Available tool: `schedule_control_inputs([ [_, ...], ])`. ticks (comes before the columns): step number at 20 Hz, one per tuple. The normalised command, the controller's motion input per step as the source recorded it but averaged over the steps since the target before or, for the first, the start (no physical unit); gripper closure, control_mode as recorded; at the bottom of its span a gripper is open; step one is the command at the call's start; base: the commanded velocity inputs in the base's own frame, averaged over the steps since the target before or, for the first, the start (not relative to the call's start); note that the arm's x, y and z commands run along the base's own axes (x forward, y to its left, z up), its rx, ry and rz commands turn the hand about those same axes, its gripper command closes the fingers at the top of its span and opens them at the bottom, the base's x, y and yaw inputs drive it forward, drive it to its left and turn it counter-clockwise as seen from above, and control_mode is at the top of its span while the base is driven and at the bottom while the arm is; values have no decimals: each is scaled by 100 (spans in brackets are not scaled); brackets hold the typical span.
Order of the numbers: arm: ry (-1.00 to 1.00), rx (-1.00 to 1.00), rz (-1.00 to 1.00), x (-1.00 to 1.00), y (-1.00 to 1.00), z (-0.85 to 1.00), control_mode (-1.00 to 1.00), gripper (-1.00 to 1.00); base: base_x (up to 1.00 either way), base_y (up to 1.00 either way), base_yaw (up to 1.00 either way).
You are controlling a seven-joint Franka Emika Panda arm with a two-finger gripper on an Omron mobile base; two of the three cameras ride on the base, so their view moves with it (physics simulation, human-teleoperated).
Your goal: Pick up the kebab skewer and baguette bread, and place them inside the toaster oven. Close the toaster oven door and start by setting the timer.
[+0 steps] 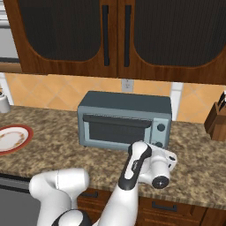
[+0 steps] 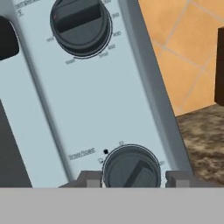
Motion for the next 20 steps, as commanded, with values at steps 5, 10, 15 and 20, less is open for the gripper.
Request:
schedule_control_inputs([
  [5, 0, 0, -4, 0, 1, 6, -100, 100, 0, 0, 0],
  [10, 0, 0, -5, 0, 9, 5, -100, 100, 0, 0, 0],
  [15, 0, 6, 0, 0, 0, 1, -100, 100, 0, 0, 0],
  [20, 0, 17, -1, 0, 0, 0, -100, 100, 0, 0, 0],
])
